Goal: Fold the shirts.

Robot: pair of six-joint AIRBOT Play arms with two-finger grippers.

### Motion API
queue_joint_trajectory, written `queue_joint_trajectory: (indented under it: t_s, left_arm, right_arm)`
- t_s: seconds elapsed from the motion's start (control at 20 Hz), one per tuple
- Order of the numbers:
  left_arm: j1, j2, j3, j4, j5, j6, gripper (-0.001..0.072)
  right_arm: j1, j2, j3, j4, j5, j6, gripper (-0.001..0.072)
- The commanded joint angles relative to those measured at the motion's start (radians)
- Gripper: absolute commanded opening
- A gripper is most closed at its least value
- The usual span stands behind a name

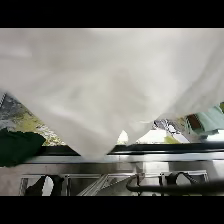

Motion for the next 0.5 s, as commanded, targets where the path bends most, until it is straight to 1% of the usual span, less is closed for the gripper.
queue_joint_trajectory:
  t_s: [0.0,0.1,0.15,0.2,0.25,0.3,0.35,0.45]
  left_arm:
    - [-0.233,-0.076,-0.276,0.127,0.040,0.055,0.0014]
    - [-0.425,-0.175,-0.406,0.202,0.192,0.116,0.0014]
    - [-0.517,-0.241,-0.451,0.234,0.278,0.141,0.0014]
    - [-0.594,-0.316,-0.478,0.256,0.352,0.153,0.0014]
    - [-0.647,-0.392,-0.489,0.262,0.409,0.160,0.0015]
    - [-0.686,-0.481,-0.487,0.258,0.453,0.164,0.0014]
    - [-0.703,-0.565,-0.472,0.259,0.472,0.164,0.0014]
    - [-0.690,-0.735,-0.401,0.260,0.472,0.163,0.0014]
  right_arm:
    - [0.080,-0.027,-0.269,-0.064,-0.005,-0.039,0.0019]
    - [0.264,-0.103,-0.419,-0.245,-0.108,-0.040,0.0019]
    - [0.362,-0.164,-0.469,-0.340,-0.168,-0.045,0.0019]
    - [0.443,-0.234,-0.494,-0.397,-0.222,-0.045,0.0019]
    - [0.515,-0.325,-0.497,-0.435,-0.273,-0.047,0.0019]
    - [0.557,-0.412,-0.495,-0.434,-0.319,-0.053,0.0018]
    - [0.584,-0.507,-0.484,-0.429,-0.364,-0.058,0.0019]
    - [0.592,-0.672,-0.431,-0.428,-0.404,-0.058,0.0019]
